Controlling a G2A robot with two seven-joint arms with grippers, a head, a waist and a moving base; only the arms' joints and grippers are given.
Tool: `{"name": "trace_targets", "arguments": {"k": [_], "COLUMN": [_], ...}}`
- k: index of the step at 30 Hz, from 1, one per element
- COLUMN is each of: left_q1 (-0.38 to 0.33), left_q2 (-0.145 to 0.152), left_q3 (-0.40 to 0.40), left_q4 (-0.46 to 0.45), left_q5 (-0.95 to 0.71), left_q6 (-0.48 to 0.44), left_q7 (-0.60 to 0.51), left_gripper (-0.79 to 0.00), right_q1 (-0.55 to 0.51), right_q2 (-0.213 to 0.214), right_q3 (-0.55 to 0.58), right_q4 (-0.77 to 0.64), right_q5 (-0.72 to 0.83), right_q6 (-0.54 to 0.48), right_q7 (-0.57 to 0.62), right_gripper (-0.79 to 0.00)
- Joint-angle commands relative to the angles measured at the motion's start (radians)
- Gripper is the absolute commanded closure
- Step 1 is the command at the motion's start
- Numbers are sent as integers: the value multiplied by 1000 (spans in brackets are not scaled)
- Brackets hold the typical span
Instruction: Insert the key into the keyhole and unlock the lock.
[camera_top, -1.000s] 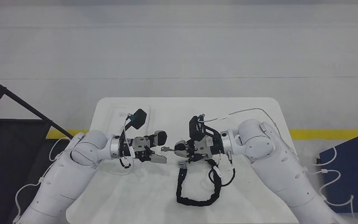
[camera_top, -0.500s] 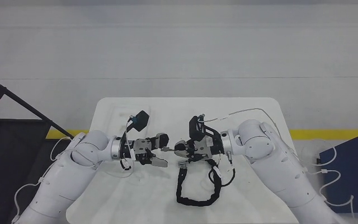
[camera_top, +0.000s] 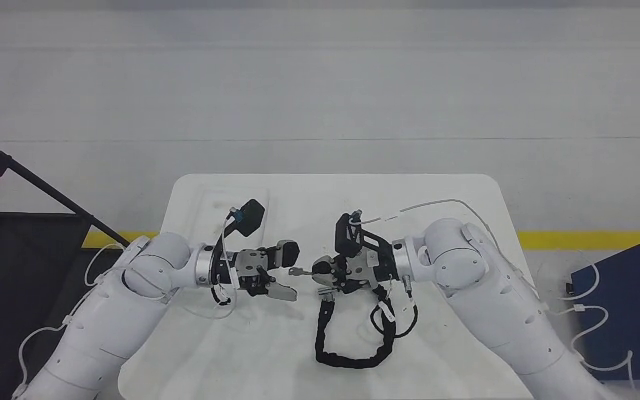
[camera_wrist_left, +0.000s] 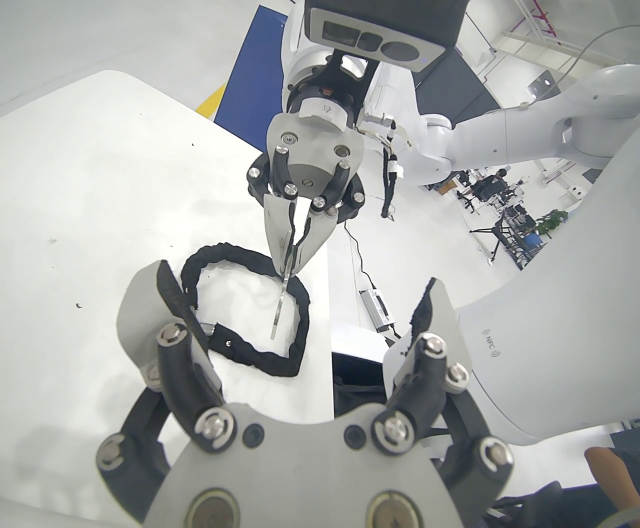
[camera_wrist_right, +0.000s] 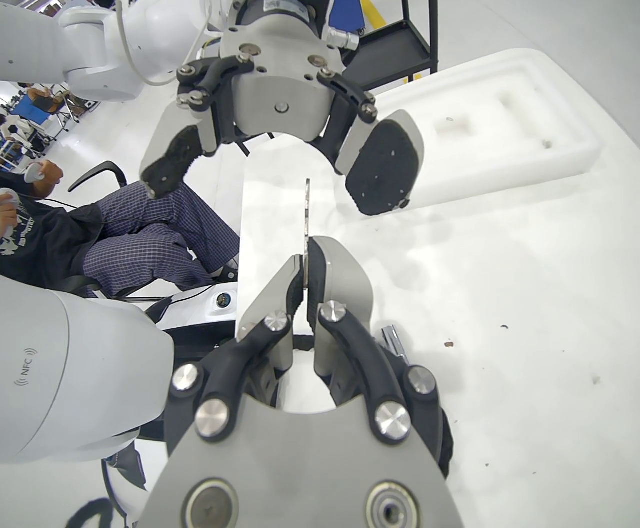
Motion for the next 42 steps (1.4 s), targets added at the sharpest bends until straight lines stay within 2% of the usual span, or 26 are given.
{"name": "trace_targets", "arguments": {"k": [1,22,30,31,32,42], "left_q1": [-2,-23,-28,-29,-30,-32], "left_q2": [4,38,47,49,49,59], "left_q3": [5,54,67,68,68,82], "left_q4": [4,16,14,13,14,4], "left_q5": [-4,-25,-33,-33,-35,-37], "left_q6": [-3,-20,-20,-19,-21,-28], "left_q7": [3,20,20,19,22,28], "left_gripper": [-400,-332,-148,-43,0,0], "right_q1": [1,4,6,6,6,9], "right_q2": [2,18,23,23,24,29], "right_q3": [-1,-10,-15,-16,-18,-23], "right_q4": [-1,-13,-14,-14,-14,-14], "right_q5": [1,10,12,12,12,9], "right_q6": [0,3,6,6,6,5], "right_q7": [-1,-11,-17,-18,-17,-36], "right_gripper": [0,0,0,0,0,0]}}
